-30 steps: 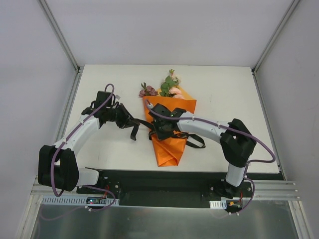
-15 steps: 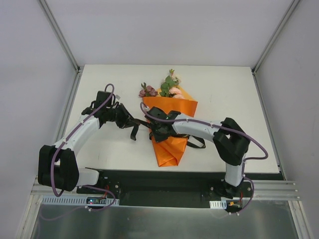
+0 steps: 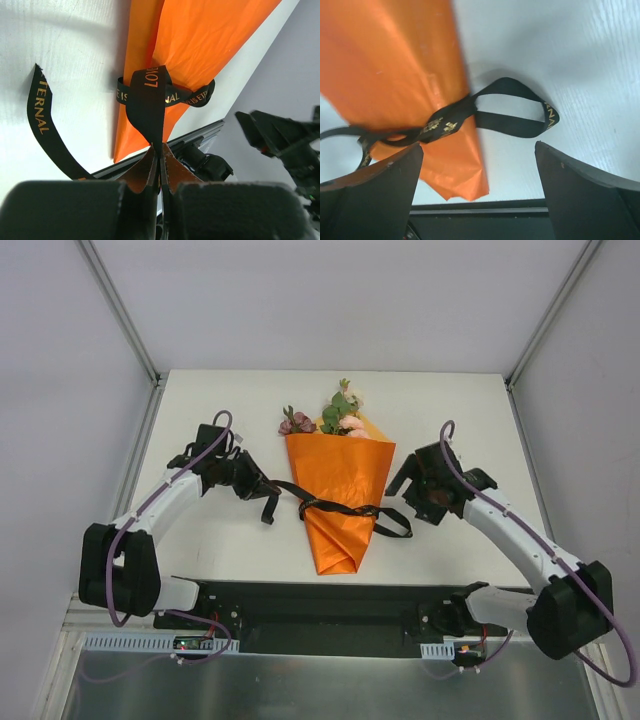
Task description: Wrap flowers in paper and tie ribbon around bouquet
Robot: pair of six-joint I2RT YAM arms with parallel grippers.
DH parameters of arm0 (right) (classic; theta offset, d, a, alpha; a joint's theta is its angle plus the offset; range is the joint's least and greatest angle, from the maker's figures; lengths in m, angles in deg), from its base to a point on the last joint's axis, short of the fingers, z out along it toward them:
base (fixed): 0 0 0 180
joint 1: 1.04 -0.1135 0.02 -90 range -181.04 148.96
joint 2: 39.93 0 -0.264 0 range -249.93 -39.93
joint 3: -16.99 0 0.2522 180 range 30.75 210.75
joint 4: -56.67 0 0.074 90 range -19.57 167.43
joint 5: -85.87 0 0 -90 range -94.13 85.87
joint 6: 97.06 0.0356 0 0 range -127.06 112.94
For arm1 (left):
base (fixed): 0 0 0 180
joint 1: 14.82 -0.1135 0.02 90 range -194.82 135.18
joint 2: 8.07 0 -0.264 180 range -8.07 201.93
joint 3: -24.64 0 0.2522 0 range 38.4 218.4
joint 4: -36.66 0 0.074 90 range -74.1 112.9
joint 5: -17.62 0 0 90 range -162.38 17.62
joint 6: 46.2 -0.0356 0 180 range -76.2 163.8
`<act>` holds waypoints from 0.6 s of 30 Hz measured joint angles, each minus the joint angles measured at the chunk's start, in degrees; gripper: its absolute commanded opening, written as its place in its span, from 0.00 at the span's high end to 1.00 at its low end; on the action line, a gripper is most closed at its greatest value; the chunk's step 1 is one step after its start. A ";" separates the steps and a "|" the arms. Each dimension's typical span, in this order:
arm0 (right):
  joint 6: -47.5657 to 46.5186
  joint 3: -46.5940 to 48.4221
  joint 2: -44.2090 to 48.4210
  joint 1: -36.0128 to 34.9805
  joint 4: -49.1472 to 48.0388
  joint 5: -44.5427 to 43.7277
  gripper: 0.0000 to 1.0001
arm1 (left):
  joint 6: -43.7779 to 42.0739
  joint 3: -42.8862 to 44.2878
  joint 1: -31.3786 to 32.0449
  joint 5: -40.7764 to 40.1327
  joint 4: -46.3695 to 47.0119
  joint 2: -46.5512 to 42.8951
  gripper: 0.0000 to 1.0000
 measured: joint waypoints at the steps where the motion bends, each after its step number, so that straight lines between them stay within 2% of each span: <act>1: 1.68 -2.16 -0.61 1.79 -0.28 0.98 0.10 | -0.02 0.00 0.00 0.02 0.00 0.22 1.00; 2: 3.72 -4.68 -1.68 3.23 -1.51 2.58 0.17 | -0.02 0.00 0.00 0.07 0.00 0.46 1.00; 4: 6.32 -7.69 -3.43 4.70 -3.45 4.83 0.22 | -0.04 0.00 0.00 0.15 0.00 0.87 1.00; 5: 7.78 -8.98 -4.33 5.18 -4.90 6.10 0.29 | -0.07 0.00 0.00 0.20 0.00 1.07 1.00; 7: 10.51 -10.34 -6.14 5.60 -7.45 8.00 0.35 | -0.07 0.00 0.00 0.24 0.00 1.46 1.00; 8: 11.45 -10.84 -6.75 5.62 -8.92 8.68 0.42 | -0.07 0.00 0.00 0.26 0.00 1.64 1.00; 14: 17.25 -14.97 -8.63 5.73 -18.16 10.08 0.46 | -0.07 0.00 0.00 0.37 0.00 1.92 1.00; 18: 19.08 -14.99 -11.80 5.81 -22.23 10.43 0.55 | -0.09 0.00 0.00 0.63 0.00 2.03 1.00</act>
